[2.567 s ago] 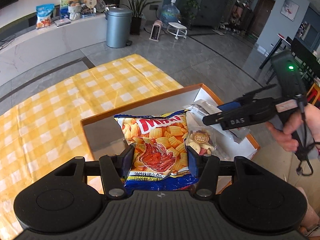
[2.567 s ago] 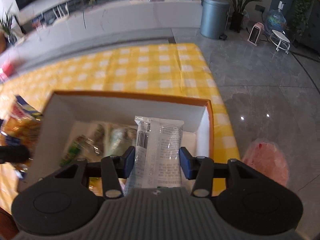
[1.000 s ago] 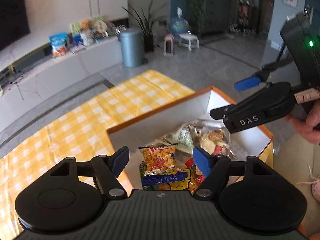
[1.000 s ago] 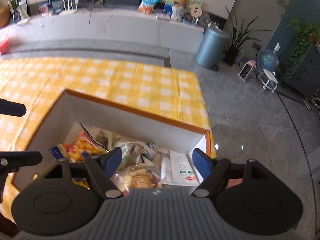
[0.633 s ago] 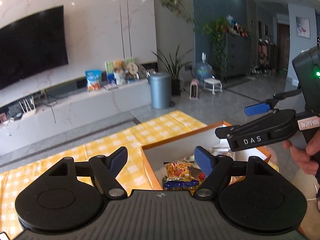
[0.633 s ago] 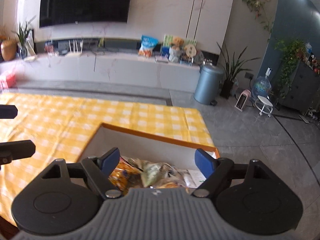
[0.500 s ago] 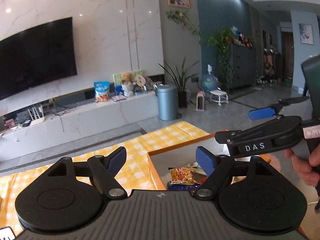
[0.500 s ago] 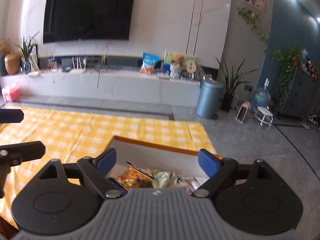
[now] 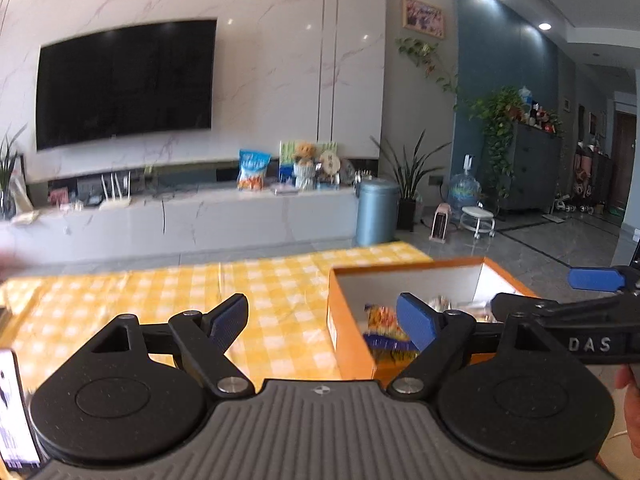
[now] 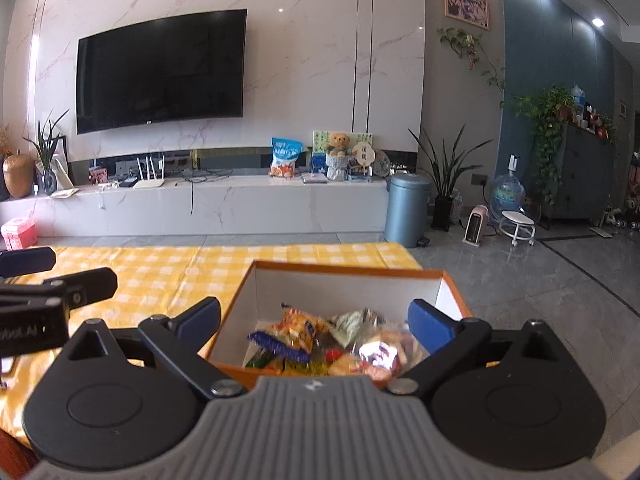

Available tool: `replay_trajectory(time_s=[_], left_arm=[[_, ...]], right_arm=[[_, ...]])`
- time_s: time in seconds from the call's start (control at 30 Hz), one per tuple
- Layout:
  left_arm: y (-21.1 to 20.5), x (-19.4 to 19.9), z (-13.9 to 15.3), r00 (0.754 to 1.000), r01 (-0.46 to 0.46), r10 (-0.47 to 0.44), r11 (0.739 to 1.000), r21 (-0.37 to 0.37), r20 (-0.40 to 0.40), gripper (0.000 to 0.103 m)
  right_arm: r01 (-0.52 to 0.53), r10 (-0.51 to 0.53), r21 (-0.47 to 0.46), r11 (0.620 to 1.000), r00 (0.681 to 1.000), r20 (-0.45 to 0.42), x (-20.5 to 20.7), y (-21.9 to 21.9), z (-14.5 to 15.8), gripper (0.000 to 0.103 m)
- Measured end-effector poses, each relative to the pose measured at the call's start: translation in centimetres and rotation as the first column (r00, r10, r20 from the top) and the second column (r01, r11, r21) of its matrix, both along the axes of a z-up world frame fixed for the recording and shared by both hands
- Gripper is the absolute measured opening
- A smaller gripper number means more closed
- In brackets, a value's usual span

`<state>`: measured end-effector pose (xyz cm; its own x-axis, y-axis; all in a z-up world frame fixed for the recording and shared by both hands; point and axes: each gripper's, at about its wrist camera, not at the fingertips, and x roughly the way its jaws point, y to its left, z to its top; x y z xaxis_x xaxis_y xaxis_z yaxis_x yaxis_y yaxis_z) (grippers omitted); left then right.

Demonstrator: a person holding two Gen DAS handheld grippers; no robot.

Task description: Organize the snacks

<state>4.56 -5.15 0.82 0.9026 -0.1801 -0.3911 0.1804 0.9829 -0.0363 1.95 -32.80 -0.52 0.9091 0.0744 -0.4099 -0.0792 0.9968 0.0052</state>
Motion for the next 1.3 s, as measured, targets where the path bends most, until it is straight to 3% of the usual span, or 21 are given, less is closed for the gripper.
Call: replay_trajectory(time_s=[0.17, 0.27, 0.67, 1.3], left_arm=[[0.1, 1.4, -3.4, 0.986, -0.025, 0.032, 0.999, 0.044, -0.163, 0.098], [0.2, 1.5, -4.6, 0.977, -0.029, 0.036, 0.999, 0.037, -0.210, 0.098], [-0.2, 0.5, -6.0, 0.972, -0.027, 0.044, 0.997, 0.075, -0.231, 0.098], [0.1, 0.4, -5.5, 0.971, -0.026, 0.039, 0.998, 0.057, -0.235, 0.098]], right_arm=[[0.013, -0.018, -0.073, 0.997, 0.998, -0.067, 0.2, 0.7, -3.5, 0.098], [0.030, -0.038, -0.069, 0.997, 0.993, -0.113, 0.5, 0.2, -5.1, 0.098], [0.053, -0.057, -0.032, 0.998, 0.986, -0.156, 0.8, -0.1, -6.5, 0.098], [0.050, -0.056, -0.039, 0.998, 0.987, -0.149, 0.6, 0.2, -6.4, 0.098]])
